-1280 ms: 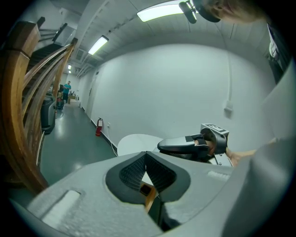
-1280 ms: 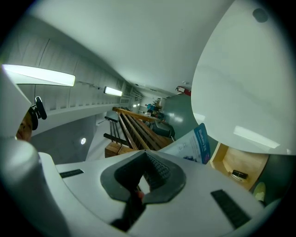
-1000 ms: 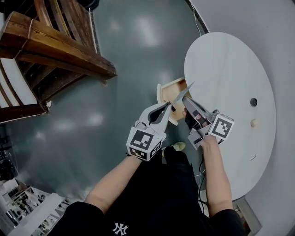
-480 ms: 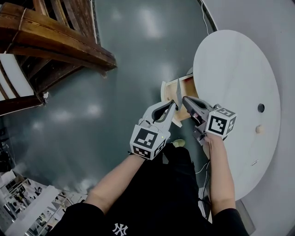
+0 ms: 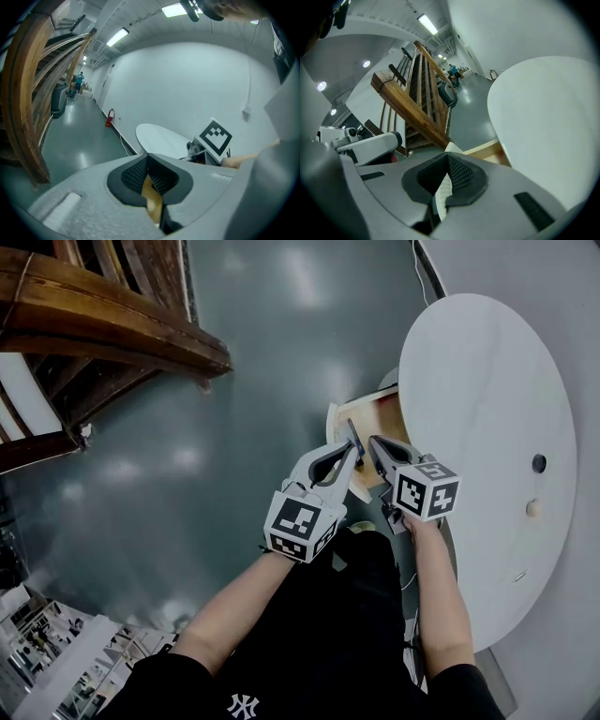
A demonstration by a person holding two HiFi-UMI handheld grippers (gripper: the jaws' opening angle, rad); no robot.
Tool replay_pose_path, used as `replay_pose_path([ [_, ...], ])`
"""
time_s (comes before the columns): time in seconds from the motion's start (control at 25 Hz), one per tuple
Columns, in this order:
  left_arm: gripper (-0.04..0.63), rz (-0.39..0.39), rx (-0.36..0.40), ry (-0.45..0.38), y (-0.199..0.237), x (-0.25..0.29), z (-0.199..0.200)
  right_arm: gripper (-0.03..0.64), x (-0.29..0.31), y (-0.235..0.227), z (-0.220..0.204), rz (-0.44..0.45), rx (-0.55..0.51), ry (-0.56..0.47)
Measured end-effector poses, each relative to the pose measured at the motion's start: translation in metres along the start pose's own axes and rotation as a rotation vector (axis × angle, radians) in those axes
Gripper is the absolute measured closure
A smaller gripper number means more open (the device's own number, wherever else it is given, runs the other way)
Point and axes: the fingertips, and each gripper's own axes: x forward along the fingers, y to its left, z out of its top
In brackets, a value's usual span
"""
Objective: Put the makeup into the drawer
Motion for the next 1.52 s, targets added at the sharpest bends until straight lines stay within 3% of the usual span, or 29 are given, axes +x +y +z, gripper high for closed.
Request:
replay_pose_path([
  [0.24, 0.585, -0.01, 0.014, 0.007, -0.002, 0.007, -0.009, 0.603, -0.005, -0.006, -0.007, -0.006, 0.024, -0.043],
  [0.48, 0.584, -0.065, 0.057, 0.009, -0.022, 0.02, -0.003, 0.603, -0.025, 0.0, 0.01, 0.009, 0.021, -0.169],
  [0.96, 0.584, -0.167, 0.146, -0.003, -0.108, -0.001, 0.05, 0.603, -0.134, 0.029, 0.037, -0.005, 0.038, -0.35],
  [1.52, 0.584, -0.335, 0.23, -0.054, -0.228, -0.031, 0.105, 0.603, -0.273, 0.052, 0.06, -0.185, -0.081, -0.505],
])
